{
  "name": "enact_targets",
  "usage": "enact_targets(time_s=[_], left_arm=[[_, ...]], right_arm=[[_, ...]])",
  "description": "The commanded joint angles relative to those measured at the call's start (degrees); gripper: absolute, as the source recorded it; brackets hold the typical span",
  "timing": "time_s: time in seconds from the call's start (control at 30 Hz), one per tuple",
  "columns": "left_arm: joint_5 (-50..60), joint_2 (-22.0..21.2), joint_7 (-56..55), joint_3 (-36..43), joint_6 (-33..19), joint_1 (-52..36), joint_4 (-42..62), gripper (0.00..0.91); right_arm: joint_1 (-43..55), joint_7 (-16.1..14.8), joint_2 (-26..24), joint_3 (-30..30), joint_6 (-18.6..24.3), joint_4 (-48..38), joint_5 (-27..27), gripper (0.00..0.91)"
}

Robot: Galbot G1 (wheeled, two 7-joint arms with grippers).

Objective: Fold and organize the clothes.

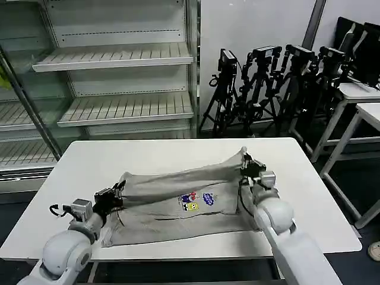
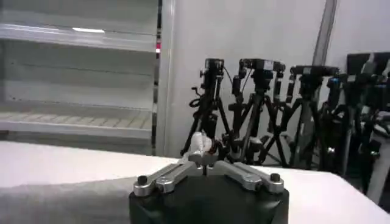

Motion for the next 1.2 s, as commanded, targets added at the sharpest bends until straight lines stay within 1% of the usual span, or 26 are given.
enact_targets(time_s=[0.03,0.2,0.27,0.3,0.33,0.37,0.4,0.43,0.47,0.53,0.63,0.87,1.07,1.2], left_arm=[[6.45,-0.09,1.36,-1.29,-1.30,9.22,-4.76,0.040],[10.15,-1.43,1.59,-0.38,-2.49,9.23,-1.65,0.040],[11.65,-1.94,1.80,-0.43,-3.09,9.15,0.30,0.060],[11.67,-2.09,1.77,-0.45,-3.07,9.15,0.54,0.121],[11.67,-2.28,1.78,-0.59,-3.07,9.13,0.85,0.453],[11.86,-2.57,1.78,-0.67,-3.00,8.96,1.38,0.736],[11.97,-2.83,1.80,-0.67,-2.93,8.80,1.50,0.907],[12.11,-3.20,1.79,-0.66,-2.88,8.54,1.99,0.907],[12.20,-3.62,1.83,-0.60,-2.78,8.27,2.49,0.907],[12.47,-4.18,1.78,-0.55,-2.85,8.12,3.13,0.907],[12.65,-5.23,1.68,-1.01,-3.00,8.41,3.24,0.907],[11.11,-8.68,0.25,-4.52,-3.82,10.24,-0.94,0.907],[6.59,-12.92,-2.04,-7.99,-3.16,13.84,-7.73,0.907],[4.28,-17.02,-3.65,-7.64,-2.94,15.00,-8.58,0.907]], right_arm=[[-12.31,-0.22,-2.71,2.03,0.82,9.34,-2.02,0.000],[-14.42,-0.12,-0.81,1.75,1.02,7.99,-3.68,0.000],[-14.80,0.00,-0.45,1.55,1.11,6.74,-4.41,0.000],[-14.83,0.03,-0.37,1.52,1.10,6.43,-4.51,0.000],[-14.80,0.14,-0.24,1.48,1.01,5.96,-4.51,0.000],[-14.76,0.32,0.05,1.46,0.62,5.71,-4.49,0.000],[-14.72,0.34,0.17,1.45,0.29,5.69,-4.51,0.121],[-14.73,0.41,0.34,1.39,-0.17,5.80,-4.51,0.645],[-14.83,0.56,0.51,1.22,-0.80,6.03,-4.52,0.907],[-15.03,0.63,0.66,1.06,-1.43,6.52,-4.89,0.907],[-15.54,0.77,0.85,1.06,-1.23,7.62,-5.32,0.907],[-19.51,0.64,0.55,2.20,-0.01,13.15,-6.45,0.907],[-23.54,0.62,0.73,3.68,0.36,16.26,-6.96,0.907],[-25.79,0.63,1.25,4.80,0.76,17.32,-7.12,0.907]])
